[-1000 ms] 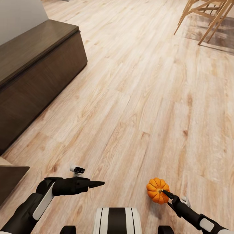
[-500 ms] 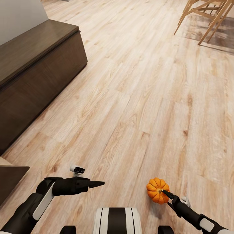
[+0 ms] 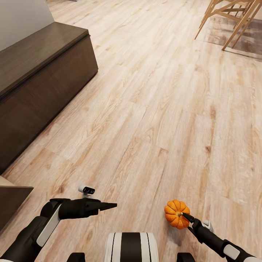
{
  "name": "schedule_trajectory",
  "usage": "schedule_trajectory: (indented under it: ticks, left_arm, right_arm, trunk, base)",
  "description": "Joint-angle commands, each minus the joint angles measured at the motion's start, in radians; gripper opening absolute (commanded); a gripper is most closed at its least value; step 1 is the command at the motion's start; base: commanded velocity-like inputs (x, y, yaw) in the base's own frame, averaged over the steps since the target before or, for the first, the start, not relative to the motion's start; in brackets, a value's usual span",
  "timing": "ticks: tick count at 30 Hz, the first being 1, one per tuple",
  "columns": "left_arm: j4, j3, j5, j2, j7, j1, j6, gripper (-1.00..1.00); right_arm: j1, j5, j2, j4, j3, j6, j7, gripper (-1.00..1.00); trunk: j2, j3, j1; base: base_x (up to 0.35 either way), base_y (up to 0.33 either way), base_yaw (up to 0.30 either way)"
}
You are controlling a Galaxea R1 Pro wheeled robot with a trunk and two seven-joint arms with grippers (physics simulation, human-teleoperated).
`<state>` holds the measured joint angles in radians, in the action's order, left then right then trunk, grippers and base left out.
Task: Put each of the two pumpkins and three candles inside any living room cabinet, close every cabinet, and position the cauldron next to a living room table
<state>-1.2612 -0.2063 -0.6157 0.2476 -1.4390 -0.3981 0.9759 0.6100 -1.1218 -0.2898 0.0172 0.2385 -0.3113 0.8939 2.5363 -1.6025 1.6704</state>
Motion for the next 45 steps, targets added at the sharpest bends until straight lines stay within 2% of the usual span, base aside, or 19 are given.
schedule_trajectory:
  ticks: [1,17,18,36,40,45]
  left_arm:
    - [0.0,-0.002,-0.004,0.001,-0.001,-0.001,0.01,1.0]
    - [0.0,-0.002,-0.004,0.001,-0.001,-0.001,0.01,1.0]
    - [0.0,-0.002,-0.004,0.001,-0.001,-0.001,0.01,1.0]
    - [0.0,-0.002,-0.004,0.001,-0.001,-0.001,0.01,1.0]
    - [0.0,-0.002,-0.004,0.001,-0.001,-0.001,0.01,1.0]
    - [0.0,-0.002,-0.004,0.001,-0.001,-0.001,0.01,1.0]
  right_arm:
    - [0.001,-0.003,0.0,0.004,0.039,-0.002,-0.038,1.0]
    - [0.001,-0.003,0.0,0.004,0.039,-0.002,-0.038,1.0]
    - [0.001,-0.003,0.0,0.004,0.039,-0.002,-0.038,-1.0]
    - [0.001,-0.003,0.0,0.004,0.039,-0.002,-0.038,-1.0]
    - [0.001,-0.003,0.0,0.004,0.039,-0.002,-0.038,-1.0]
    - [0.001,-0.003,0.0,0.004,0.039,-0.002,-0.038,-1.0]
  trunk:
    - [0.0,-0.001,0.0]
    - [0.0,-0.001,0.0]
    - [0.0,-0.001,0.0]
    - [0.0,-0.001,0.0]
    - [-0.001,0.015,-0.002]
    - [-0.001,0.015,-0.002]
  base:
    - [0.0,0.0,0.0]
    - [0.0,0.0,0.0]
    - [0.0,0.0,0.0]
    - [0.0,0.0,0.0]
    - [0.0,0.0,0.0]
    - [0.0,0.0,0.0]
